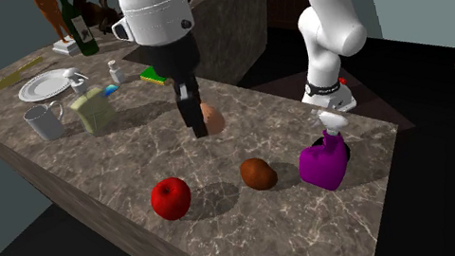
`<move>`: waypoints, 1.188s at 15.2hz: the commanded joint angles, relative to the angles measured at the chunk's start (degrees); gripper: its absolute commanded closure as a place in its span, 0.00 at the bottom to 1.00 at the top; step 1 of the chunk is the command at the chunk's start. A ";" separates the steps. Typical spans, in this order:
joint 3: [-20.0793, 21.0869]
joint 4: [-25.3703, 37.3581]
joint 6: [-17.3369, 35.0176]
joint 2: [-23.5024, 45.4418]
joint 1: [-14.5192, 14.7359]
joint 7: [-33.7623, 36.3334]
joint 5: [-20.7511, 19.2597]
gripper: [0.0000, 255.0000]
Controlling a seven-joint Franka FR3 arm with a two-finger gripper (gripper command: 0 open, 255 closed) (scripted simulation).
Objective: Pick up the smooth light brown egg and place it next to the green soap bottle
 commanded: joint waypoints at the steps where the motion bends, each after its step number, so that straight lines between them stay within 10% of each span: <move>1: 0.05 1.99 -1.73 0.28 0.16 0.22 -0.13 1.00; 6: 0.17 7.35 -5.67 1.77 0.85 0.93 -0.81 1.00; 18: -5.70 1.29 -6.44 -3.70 -10.72 -15.62 2.44 1.00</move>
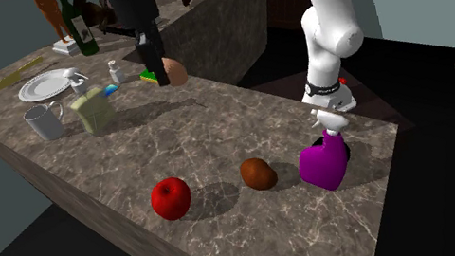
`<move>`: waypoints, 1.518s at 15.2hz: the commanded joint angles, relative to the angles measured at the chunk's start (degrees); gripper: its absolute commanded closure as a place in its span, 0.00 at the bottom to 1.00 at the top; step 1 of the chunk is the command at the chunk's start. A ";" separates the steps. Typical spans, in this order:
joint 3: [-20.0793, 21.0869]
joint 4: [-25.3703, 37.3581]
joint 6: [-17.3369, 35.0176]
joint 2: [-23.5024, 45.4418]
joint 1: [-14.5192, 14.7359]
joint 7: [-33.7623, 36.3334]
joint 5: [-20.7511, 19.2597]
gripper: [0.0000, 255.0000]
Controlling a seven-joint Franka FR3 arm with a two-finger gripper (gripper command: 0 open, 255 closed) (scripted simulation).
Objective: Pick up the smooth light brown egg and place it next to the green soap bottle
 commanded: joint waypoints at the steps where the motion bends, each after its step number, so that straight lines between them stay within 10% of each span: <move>1: -1.03 0.68 -0.77 0.22 -1.54 -2.61 0.03 1.00; 17: -8.55 16.78 -8.59 10.82 -12.99 -21.86 -1.87 1.00; 23: -8.64 7.85 -2.44 8.05 -13.65 -22.62 -1.36 1.00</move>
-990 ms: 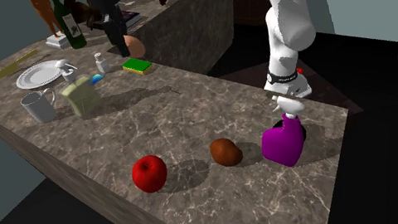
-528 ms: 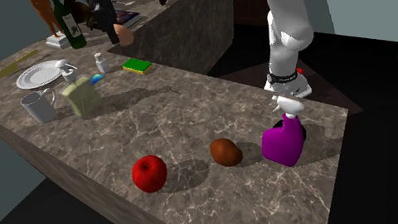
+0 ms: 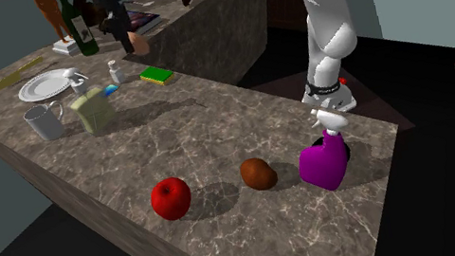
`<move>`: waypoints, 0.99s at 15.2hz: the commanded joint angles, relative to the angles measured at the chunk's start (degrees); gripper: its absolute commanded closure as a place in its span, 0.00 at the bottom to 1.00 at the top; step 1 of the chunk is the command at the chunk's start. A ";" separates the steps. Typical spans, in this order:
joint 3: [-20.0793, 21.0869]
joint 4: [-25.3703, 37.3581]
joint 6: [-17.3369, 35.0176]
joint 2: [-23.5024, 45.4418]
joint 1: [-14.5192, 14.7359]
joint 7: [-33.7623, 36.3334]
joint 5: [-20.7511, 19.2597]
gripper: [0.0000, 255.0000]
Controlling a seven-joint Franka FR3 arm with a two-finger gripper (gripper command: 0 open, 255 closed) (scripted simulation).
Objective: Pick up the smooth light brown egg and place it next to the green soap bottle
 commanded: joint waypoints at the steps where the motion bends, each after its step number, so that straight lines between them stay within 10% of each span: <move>1: -0.01 -2.59 1.89 -0.74 -0.13 -0.18 0.13 1.00; 15: -0.18 -16.76 13.71 -3.06 -0.69 -1.45 0.61 1.00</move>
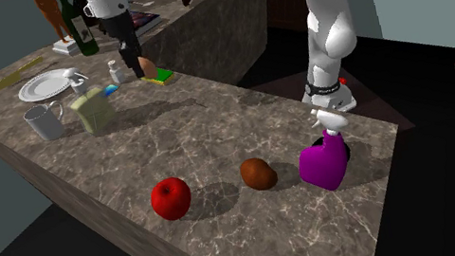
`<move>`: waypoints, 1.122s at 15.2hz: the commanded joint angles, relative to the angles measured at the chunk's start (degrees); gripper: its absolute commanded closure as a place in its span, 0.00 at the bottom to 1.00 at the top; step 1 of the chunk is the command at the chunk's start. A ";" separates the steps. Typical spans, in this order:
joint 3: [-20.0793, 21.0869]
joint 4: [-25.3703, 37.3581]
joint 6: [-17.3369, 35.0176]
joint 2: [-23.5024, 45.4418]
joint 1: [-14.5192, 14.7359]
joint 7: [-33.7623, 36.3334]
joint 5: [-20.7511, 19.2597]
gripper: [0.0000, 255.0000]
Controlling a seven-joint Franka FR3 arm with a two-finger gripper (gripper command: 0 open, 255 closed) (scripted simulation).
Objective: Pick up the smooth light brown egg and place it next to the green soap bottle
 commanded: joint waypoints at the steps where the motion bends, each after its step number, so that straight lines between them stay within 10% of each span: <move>1: -0.01 -1.73 1.61 -0.15 -0.03 -0.13 0.04 1.00; 17: -0.17 -12.17 13.36 1.22 -0.06 -1.01 -0.08 1.00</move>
